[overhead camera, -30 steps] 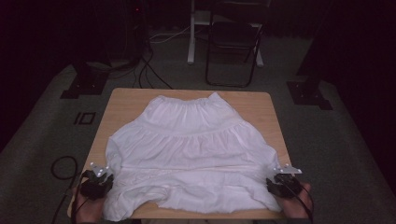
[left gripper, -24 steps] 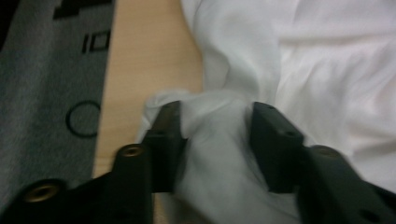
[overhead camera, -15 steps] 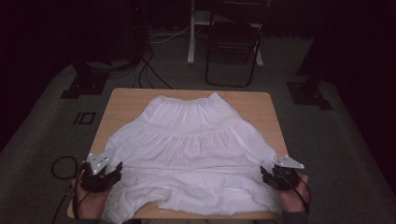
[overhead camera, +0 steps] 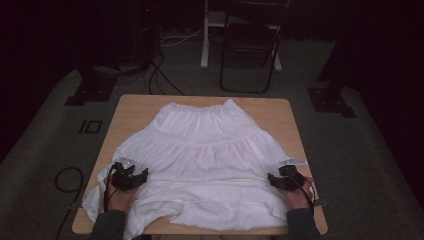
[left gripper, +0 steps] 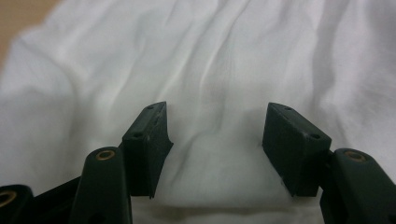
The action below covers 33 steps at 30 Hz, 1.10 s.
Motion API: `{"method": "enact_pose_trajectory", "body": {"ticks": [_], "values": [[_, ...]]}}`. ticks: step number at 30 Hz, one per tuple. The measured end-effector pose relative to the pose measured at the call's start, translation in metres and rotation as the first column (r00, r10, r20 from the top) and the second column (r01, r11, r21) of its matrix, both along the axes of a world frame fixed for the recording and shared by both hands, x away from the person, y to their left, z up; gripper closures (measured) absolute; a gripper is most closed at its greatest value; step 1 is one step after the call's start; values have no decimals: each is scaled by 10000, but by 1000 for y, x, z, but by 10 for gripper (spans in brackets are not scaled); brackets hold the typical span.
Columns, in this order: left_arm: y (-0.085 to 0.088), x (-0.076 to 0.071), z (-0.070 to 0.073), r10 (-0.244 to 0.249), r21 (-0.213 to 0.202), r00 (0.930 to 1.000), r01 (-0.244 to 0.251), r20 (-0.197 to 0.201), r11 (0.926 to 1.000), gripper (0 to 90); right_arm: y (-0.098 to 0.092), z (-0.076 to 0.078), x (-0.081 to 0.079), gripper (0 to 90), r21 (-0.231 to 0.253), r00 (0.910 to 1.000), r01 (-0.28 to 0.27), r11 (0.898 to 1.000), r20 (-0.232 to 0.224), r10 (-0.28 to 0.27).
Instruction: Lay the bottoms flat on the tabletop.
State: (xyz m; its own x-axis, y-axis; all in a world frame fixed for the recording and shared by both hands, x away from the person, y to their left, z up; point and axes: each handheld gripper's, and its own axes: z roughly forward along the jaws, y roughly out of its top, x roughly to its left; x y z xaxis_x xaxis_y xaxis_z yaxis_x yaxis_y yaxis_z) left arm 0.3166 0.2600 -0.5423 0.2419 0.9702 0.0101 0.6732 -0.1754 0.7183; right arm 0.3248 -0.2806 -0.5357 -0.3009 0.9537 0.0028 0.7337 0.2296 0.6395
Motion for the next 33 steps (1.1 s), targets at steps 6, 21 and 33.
{"method": "enact_pose_trajectory", "body": {"ticks": [6,21,33], "values": [[0,-22,-2,-406,-54,9991,407,154,9992,421,-8,-1,-24,469,76,9998,42,10000,180,-43],[-22,-112,4,-525,-69,9968,522,-596,9986,467,-39,2,-115,471,176,9983,325,9993,-486,-316],[-36,-84,15,-711,582,9975,711,-28,9958,404,-39,33,-117,380,-98,9911,760,9971,1102,-744]]}}
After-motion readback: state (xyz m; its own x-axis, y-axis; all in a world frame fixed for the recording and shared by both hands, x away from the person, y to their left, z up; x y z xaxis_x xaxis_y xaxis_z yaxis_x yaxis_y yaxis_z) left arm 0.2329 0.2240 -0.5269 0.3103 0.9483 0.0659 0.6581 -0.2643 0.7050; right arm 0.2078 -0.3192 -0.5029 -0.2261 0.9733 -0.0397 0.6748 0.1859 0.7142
